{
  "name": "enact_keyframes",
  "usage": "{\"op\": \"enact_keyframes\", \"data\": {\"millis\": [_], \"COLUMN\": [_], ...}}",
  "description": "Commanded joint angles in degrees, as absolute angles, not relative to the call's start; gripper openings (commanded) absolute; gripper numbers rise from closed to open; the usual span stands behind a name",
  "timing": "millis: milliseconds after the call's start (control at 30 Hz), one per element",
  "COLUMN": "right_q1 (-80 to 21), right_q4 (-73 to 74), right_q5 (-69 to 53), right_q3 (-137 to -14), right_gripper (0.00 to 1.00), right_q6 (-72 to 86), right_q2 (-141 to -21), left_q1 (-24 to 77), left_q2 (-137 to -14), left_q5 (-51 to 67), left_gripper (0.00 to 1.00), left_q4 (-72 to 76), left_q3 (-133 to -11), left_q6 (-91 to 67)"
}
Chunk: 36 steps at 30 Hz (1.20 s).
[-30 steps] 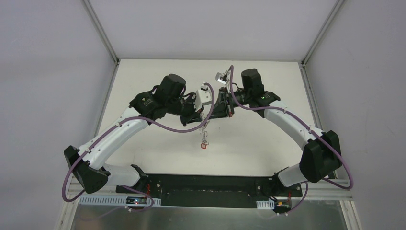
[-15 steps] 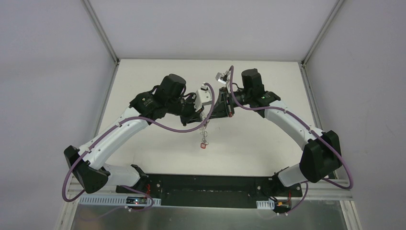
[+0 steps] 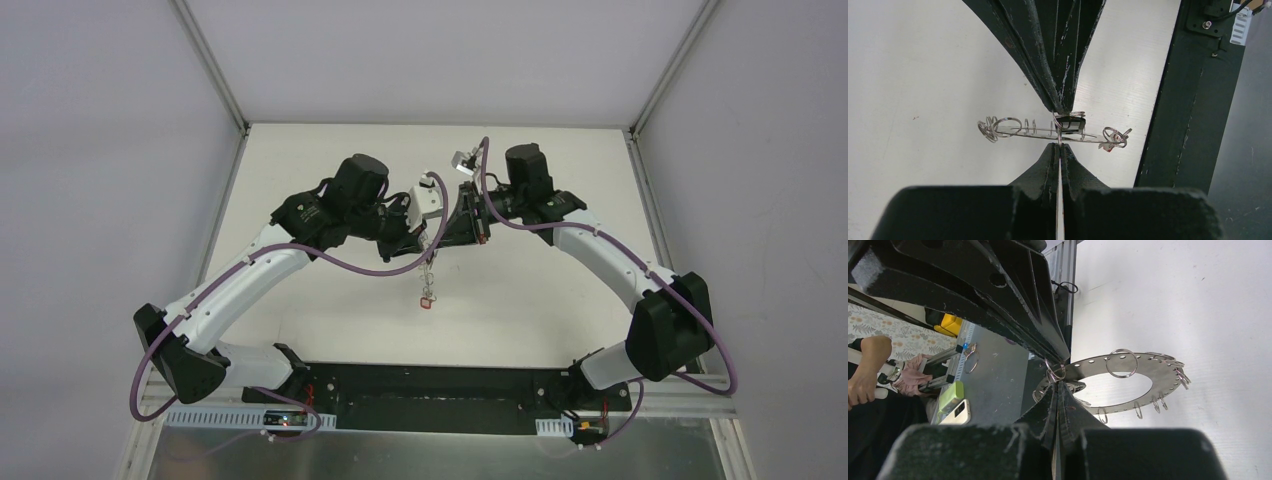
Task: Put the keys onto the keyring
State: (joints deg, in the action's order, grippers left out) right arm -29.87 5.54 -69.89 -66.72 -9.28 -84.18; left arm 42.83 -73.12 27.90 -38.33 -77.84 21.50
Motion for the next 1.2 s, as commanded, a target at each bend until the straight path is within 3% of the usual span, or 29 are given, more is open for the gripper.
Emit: {"op": "enact_keyframes", "data": {"millis": [0, 1167], "right_q1": [-29.32, -30.19], "right_q4": [3.92, 5.95], "right_q5": [-68.99, -63.83], "right_q3": [-65.79, -66.27], "right_gripper": [0.0, 0.0], "right_q6": [-9.79, -11.34], "right_q2": [-83.34, -83.3], "left_q1": [43.49, 43.47], "left_q2": [-72.35, -74.89], "left_q5": [28.15, 23.33], "left_gripper": [0.0, 0.0], "left_q4": [-36.25, -33.84], "left_q3": [-78.64, -79.69], "left_q6": [19.95, 15.5]}}
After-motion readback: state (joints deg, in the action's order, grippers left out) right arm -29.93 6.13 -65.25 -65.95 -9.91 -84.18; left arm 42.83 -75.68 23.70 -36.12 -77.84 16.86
